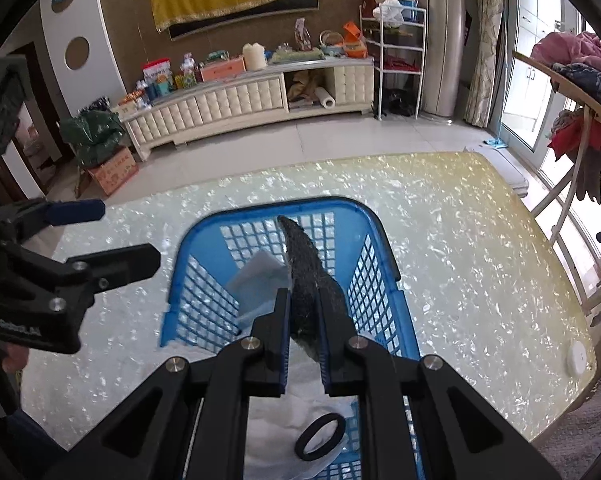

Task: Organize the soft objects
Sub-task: 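Carry the black pad over the blue basket with the right gripper, then open the right gripper to drop the black pad into the basket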

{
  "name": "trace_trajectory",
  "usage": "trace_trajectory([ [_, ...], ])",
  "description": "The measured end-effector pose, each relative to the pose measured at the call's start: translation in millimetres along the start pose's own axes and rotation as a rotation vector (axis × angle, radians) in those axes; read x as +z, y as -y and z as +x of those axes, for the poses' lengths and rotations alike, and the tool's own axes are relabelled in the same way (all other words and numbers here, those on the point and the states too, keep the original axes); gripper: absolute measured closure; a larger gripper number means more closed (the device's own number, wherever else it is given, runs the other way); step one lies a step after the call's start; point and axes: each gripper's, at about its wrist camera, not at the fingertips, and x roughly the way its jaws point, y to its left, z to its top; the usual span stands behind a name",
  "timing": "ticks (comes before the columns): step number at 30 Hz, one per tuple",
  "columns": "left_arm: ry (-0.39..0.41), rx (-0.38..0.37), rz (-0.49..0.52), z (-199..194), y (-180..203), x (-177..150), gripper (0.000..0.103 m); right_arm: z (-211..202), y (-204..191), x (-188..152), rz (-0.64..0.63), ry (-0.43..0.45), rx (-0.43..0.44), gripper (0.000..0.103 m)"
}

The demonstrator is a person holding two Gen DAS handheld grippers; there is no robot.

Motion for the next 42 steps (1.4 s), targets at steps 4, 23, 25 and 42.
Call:
trace_trajectory([
  [4,-0.005,-0.002,0.009,10.5,0.8,-0.7,0.0,11.9,-0.9,-0.4,0.002,-0.031,-0.007,0.092],
  [23,-0.027,-0.012,0.02,18.8,2.3,-5.5,0.0,17.0,6.1,1.9,-0.002,-0.046,-0.002,0.05],
  [25,-0.029,-0.012,0.019,18.3,2.5,-6.5,0.0,11.8,6.8,1.0,-0.004,-0.033,-0.001,0.037],
  [42,0.008,-0.026,-0.009,-19.1,-2.4,-26.3,0.0,-11.7,4.2,-6.3,0.014,-0.013,-0.01,0.001],
])
